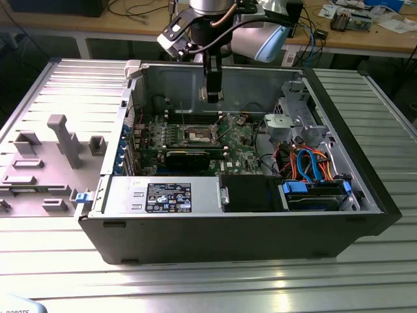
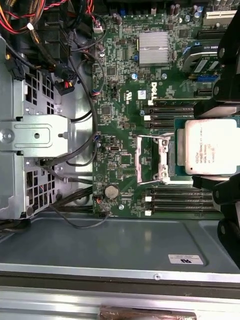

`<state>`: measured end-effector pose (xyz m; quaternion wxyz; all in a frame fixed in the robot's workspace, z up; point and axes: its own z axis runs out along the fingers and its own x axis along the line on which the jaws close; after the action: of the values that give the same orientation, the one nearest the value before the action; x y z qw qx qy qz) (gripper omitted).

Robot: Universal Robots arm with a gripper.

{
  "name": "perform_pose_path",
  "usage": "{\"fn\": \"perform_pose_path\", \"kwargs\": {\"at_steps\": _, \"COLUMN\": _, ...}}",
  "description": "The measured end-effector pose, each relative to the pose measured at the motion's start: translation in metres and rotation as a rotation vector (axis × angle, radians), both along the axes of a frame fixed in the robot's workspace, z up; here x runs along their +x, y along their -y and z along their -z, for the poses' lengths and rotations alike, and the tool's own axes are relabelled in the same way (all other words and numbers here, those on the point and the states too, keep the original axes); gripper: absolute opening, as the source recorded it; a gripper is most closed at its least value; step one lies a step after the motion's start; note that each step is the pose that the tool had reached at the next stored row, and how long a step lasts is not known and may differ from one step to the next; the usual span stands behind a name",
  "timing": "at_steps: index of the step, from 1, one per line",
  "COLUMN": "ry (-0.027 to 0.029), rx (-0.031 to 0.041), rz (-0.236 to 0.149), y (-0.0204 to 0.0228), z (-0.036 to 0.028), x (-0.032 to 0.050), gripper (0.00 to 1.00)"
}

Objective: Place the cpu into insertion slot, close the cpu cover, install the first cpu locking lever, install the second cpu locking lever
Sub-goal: 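Place the cpu into insertion slot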

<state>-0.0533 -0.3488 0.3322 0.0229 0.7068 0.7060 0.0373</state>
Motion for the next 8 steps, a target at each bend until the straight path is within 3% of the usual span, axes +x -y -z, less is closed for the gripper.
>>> {"fn": "perform_pose_path", "kwargs": {"at_steps": 8, "ry": 0.0002, "rx": -0.0001, "rz": 0.000, "y": -0.0001, "z": 0.0002, "x": -0.0002, "gripper": 0.54}}
